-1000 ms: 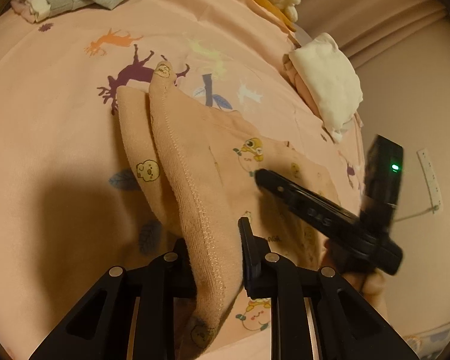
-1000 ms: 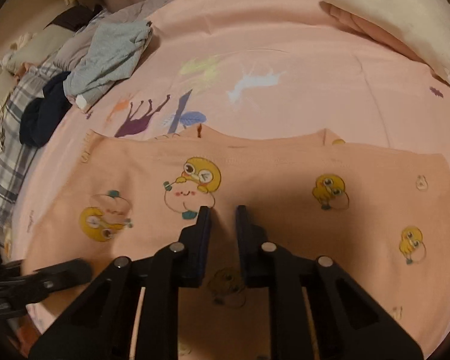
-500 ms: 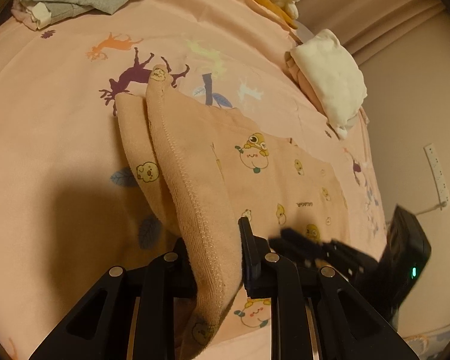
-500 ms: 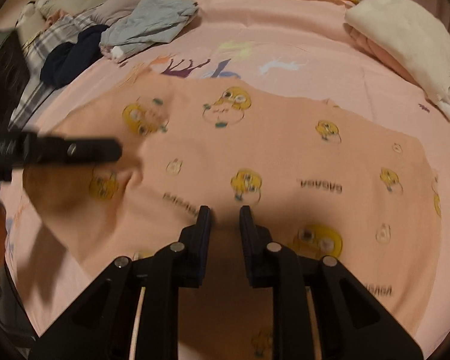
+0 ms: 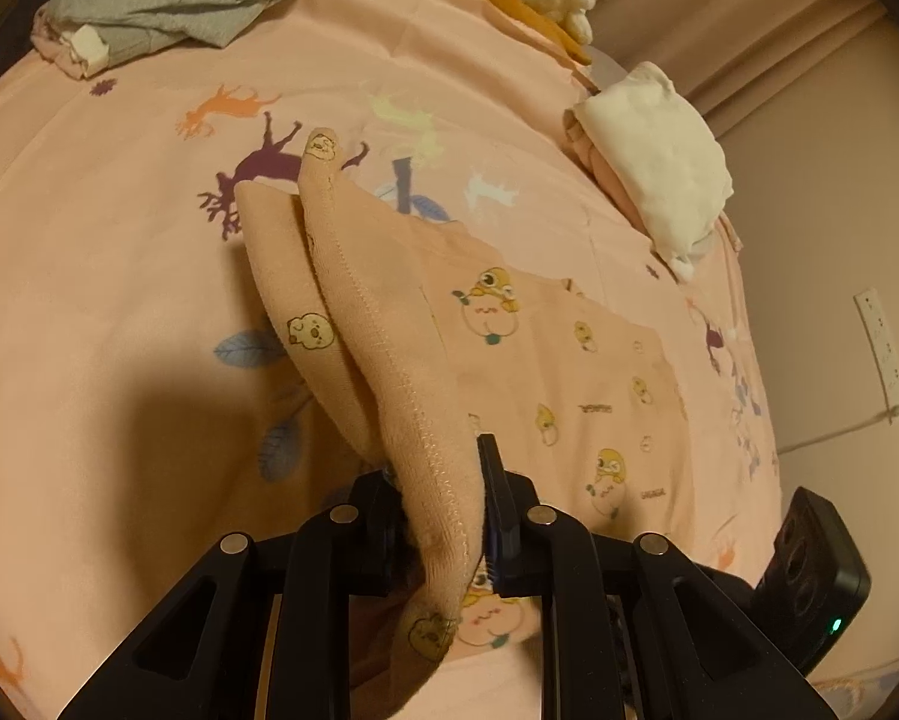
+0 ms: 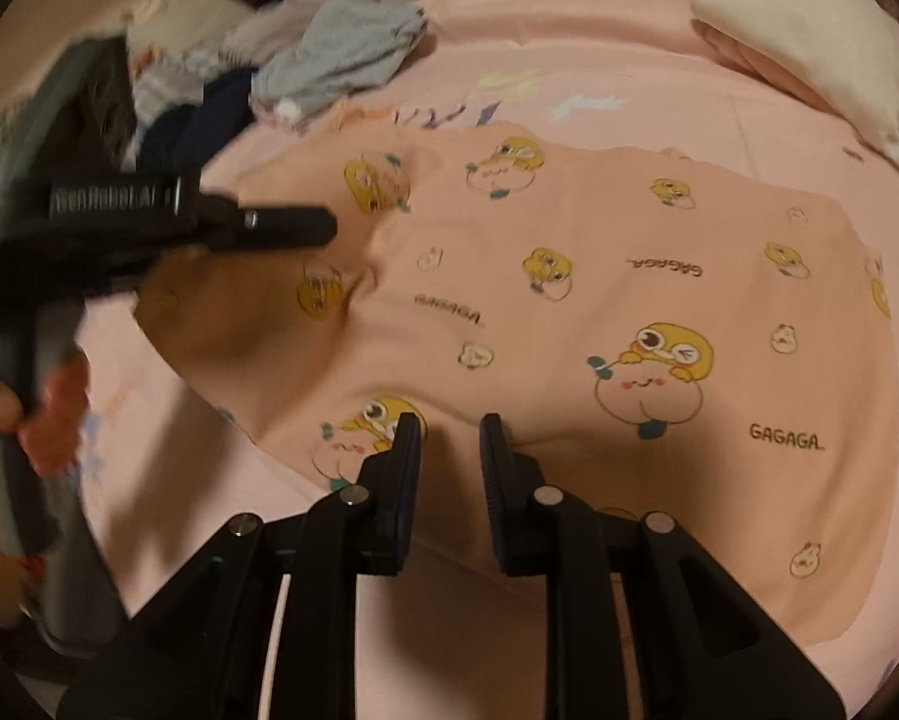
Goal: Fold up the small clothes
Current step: 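Lift the side edge with the left gripper and fold it over the shirt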
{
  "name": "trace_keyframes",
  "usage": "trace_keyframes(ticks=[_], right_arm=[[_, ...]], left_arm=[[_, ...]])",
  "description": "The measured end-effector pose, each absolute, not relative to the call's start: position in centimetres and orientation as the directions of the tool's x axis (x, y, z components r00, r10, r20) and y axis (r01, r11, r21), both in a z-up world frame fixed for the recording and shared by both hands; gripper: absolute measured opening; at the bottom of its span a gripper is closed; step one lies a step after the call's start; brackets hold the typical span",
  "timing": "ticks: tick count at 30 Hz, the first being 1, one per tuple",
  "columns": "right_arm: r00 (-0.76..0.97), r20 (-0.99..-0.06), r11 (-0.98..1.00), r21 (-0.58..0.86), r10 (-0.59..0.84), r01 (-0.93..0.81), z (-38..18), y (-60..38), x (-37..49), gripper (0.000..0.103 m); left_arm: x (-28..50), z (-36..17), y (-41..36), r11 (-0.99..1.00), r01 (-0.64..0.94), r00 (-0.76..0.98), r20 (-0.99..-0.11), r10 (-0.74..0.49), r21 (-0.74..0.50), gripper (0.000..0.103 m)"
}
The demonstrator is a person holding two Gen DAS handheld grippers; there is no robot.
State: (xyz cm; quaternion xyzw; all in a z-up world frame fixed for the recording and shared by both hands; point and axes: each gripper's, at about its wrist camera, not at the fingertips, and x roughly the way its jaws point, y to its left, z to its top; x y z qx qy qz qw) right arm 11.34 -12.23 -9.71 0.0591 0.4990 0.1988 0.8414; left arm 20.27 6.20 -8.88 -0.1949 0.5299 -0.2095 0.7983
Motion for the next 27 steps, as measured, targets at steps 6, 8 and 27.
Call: trace_keyframes(ticks=[6,8,27], right_arm=[[0.475,-0.741,0.875,0.454,0.474,-0.165,-8.7,-15.2,12.2,0.023],[0.491,-0.721,0.857,0.504,0.488,-0.111,-8.7,-16.5,12.6,0.024],[0.518,-0.478,0.44,0.875,0.709,0.204,-12.4,-23.2,15.5,0.06]], left_arm=[[19.8,-7.0,4.8,0.847,0.164,0.374,-0.763,-0.528,-0.506,0.017],[19.8,-6.1,3.7,0.846,0.189,0.376,-0.759,-0.531,-0.499,0.017],[20.4,-7.6,-6.1,0.764,0.347,0.164,-0.767,-0.621,-0.544,0.04]])
